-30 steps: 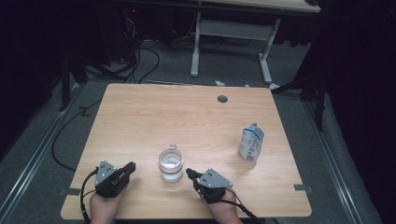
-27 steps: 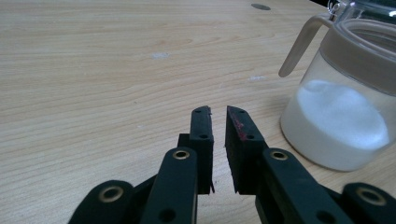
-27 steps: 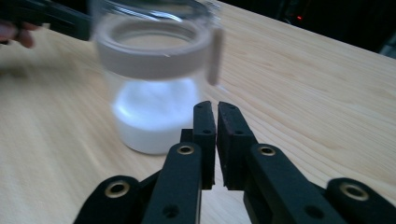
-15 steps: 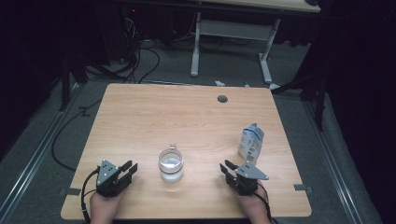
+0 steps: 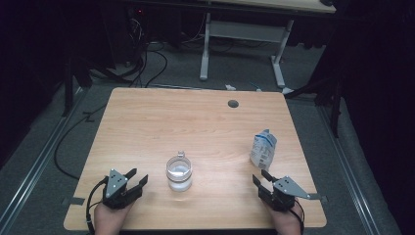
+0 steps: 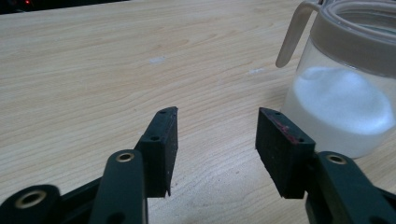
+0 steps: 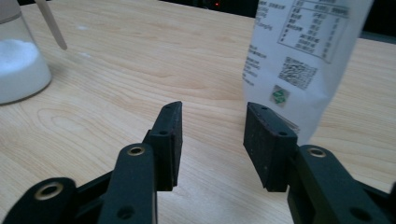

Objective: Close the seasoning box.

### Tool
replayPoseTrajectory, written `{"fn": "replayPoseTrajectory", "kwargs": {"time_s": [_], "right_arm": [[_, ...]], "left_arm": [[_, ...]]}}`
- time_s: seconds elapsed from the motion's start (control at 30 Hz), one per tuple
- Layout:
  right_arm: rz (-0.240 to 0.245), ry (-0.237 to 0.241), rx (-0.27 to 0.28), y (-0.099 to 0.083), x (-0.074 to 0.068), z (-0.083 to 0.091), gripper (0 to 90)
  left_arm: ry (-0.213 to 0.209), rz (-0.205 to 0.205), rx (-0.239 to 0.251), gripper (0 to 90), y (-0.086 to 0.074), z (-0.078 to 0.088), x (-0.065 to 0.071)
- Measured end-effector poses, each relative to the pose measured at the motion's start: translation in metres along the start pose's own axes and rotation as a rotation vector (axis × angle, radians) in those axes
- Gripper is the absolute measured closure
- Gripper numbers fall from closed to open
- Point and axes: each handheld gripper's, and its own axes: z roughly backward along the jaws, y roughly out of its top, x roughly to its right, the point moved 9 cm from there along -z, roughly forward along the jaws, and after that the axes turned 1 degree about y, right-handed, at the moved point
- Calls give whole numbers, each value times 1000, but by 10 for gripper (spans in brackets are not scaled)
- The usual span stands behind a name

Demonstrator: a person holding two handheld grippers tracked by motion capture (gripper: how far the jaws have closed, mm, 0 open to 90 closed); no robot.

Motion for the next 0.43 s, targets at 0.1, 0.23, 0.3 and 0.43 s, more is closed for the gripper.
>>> {"fn": "replayPoseTrajectory", "kwargs": {"time_s": [0.1, 0.23, 0.3, 0.43], "right_arm": [[9, 10, -6, -2, -3, -2, 558], [23, 12, -16, -3, -4, -4, 551], [22, 11, -13, -3, -4, -3, 551], [25, 10, -16, -2, -6, -4, 551]], "left_arm": [[7, -8, -7, 462, -1, 0, -1], [10, -14, -11, 461, -1, -2, -1], [10, -18, -15, 461, -2, -2, 0], [11, -19, -18, 460, -2, -2, -2]]}}
